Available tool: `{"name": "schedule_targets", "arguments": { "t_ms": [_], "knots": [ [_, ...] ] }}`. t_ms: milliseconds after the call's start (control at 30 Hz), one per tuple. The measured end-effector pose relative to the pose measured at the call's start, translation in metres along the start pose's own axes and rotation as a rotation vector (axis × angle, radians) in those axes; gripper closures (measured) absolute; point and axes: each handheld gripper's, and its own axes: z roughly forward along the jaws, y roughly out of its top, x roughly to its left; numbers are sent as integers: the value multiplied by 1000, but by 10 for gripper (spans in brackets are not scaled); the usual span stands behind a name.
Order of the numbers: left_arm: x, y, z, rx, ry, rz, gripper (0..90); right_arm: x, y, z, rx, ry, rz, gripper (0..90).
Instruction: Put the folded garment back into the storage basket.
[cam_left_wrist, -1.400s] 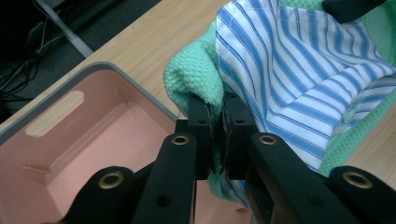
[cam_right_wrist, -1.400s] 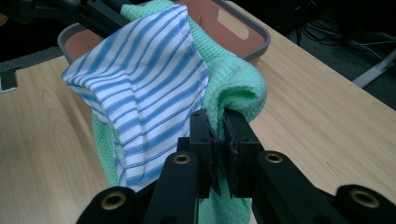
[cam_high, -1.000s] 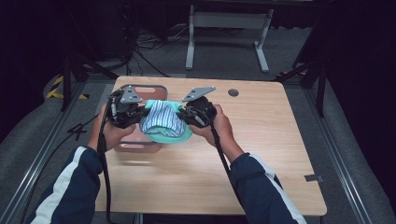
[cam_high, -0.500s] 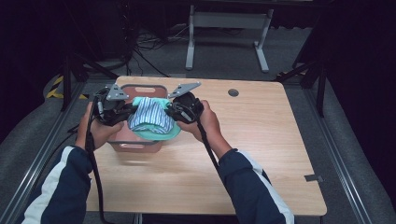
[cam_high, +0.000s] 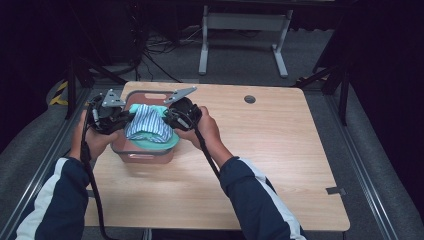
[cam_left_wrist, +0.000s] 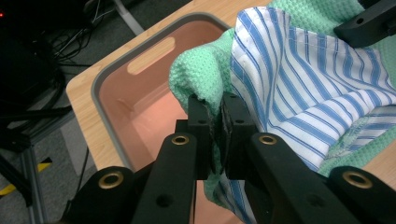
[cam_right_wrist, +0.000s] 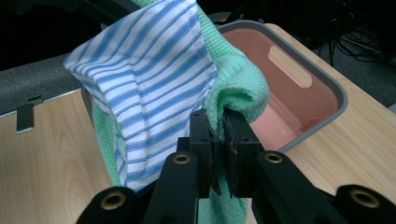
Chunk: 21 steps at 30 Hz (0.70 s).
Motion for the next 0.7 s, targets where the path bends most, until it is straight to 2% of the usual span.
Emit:
{"name": "schedule_targets", "arguments": {
  "t_ms": [300, 500, 633, 700],
  "knots": [
    [12, -11, 3, 26, 15, -13, 843, 3, 4, 23, 21, 9, -2, 829],
    [16, -18, 11, 46, 21, -27, 842, 4, 3, 38, 38, 13, 7, 828],
    [17, -20, 16, 55, 33, -15, 842, 2, 1, 45, 47, 16, 13, 827],
    [17, -21, 19, 63, 33, -23, 842, 1, 0, 48, 54, 14, 14, 826]
  ]
}}
